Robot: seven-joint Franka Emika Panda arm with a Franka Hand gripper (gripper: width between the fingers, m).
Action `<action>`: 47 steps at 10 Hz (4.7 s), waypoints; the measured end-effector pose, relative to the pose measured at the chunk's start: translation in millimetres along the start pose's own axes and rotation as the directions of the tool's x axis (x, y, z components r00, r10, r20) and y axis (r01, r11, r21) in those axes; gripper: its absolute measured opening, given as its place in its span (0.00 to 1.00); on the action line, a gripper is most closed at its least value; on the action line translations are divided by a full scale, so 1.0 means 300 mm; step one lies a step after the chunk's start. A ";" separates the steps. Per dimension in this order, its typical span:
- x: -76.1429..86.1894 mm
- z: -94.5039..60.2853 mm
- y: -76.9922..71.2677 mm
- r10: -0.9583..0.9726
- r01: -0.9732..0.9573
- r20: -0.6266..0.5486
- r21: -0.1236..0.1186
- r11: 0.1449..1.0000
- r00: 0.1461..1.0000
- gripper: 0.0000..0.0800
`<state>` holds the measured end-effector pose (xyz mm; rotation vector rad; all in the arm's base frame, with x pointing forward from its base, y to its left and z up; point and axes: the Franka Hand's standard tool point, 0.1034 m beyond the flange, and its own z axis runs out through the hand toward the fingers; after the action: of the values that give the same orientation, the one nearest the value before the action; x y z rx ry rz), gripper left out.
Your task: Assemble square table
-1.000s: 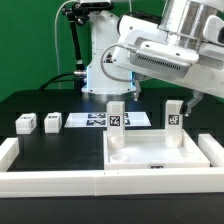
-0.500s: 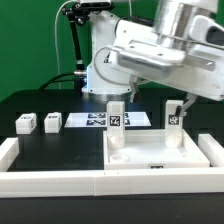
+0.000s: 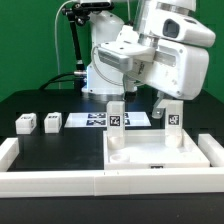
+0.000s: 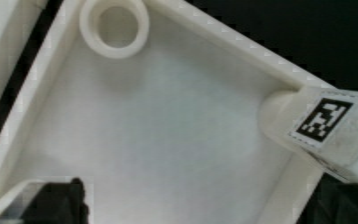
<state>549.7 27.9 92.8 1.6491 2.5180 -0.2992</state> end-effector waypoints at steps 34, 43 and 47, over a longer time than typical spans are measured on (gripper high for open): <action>-0.325 0.083 -0.354 0.957 -0.929 0.066 0.231 -0.290 -0.282 0.81; -0.306 0.251 -0.668 0.967 -0.941 0.055 0.223 -0.254 -0.248 0.81; -0.263 0.272 -0.721 0.970 -0.941 0.073 0.238 -0.242 -0.231 0.81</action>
Offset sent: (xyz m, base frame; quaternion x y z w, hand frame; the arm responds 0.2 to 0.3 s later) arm 0.0000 0.0000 0.0000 0.0000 0.0000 0.1938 0.9810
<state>382.4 -145.2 51.3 3.1321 0.2421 -0.1930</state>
